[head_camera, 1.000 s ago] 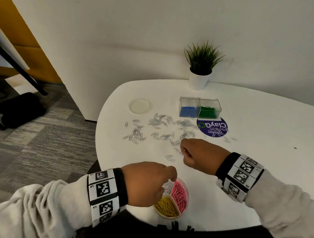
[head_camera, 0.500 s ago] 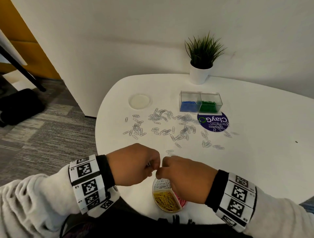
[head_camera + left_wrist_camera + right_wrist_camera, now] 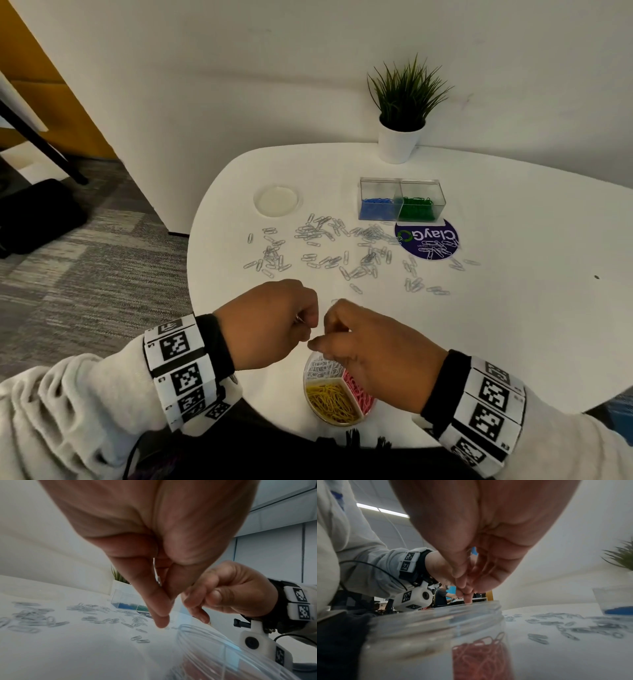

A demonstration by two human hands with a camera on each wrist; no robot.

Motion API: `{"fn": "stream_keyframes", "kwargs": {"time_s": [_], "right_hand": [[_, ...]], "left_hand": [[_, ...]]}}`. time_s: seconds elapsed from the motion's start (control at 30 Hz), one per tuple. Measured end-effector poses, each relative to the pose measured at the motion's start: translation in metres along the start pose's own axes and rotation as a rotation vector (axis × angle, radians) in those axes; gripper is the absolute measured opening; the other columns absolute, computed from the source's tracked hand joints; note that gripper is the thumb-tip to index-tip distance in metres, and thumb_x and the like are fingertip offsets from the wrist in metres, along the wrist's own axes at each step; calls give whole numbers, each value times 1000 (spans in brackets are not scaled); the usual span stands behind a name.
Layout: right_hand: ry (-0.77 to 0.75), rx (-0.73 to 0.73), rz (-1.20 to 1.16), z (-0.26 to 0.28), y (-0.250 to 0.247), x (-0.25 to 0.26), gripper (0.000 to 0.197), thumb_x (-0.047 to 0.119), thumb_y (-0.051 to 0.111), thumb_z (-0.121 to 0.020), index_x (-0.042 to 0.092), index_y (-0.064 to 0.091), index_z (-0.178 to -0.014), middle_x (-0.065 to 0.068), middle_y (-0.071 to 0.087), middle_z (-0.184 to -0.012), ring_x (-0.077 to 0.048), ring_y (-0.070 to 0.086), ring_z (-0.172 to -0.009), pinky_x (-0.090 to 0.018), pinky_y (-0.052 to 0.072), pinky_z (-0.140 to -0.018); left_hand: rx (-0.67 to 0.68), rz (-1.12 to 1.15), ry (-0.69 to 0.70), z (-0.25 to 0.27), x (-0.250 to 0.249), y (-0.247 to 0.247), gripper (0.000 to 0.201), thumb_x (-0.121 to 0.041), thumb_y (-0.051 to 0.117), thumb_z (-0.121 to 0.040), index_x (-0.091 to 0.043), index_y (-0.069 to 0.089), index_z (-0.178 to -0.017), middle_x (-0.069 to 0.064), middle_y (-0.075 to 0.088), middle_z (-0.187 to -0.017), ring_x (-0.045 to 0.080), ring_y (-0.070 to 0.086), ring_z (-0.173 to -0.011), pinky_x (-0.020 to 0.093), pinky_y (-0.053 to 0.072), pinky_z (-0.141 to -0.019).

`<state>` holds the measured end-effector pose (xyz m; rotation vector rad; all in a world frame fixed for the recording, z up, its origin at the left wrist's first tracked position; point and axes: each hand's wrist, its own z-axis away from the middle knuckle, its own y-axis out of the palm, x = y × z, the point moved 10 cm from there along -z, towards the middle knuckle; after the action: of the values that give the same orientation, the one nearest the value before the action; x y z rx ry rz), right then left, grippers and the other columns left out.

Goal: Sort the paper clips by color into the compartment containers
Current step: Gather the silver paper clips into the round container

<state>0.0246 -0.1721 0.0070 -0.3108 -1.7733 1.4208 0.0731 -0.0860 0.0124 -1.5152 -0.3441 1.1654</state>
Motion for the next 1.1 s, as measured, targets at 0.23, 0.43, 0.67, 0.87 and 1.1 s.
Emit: {"fn": "stream_keyframes", "kwargs": {"time_s": [0.23,0.43,0.67,0.87,1.1], "right_hand": [[86,96,-42,0,7,-9,38,47,58,-93,31,61,-127,10,50,-110,-6,48,-100,-18,36,-83],[378,-146,-37,28,-41,-113,26,35,59,-96,27,63,-121,13,54,-105,-1,53,-87,-15,38,-80],[620,-3,264,67,-26,-202,42,13,47,-96,25,57,-135,1,55,-128,-23,53,-116,-33,43,-99],[692,-3,415,60,-32,-195,23,22,43,-98,20,64,-107,-1,61,-103,-20,61,-95,-24,31,-69],[838,-44,22,74,-38,-217,4,22,62,-83,25,60,-83,11,61,-85,-9,57,-79,-20,41,-66]], "left_hand": [[-41,109,10,3,-2,5,17,-27,76,-80,-37,61,-81,-28,62,-79,-2,64,-70,18,48,-67],[-63,182,164,8,-22,16,9,-34,77,-80,-34,69,-84,-18,64,-79,-6,58,-72,8,39,-64],[-19,48,243,-3,-28,12,11,-41,65,-89,-37,70,-98,-22,69,-90,-7,61,-78,17,51,-68],[5,-156,30,-70,20,6,28,-35,62,-94,-34,65,-122,-16,65,-109,0,58,-91,21,47,-86],[216,-388,276,-94,2,62,41,-34,50,-101,-33,52,-141,-4,53,-134,20,54,-119,32,46,-97]]}}
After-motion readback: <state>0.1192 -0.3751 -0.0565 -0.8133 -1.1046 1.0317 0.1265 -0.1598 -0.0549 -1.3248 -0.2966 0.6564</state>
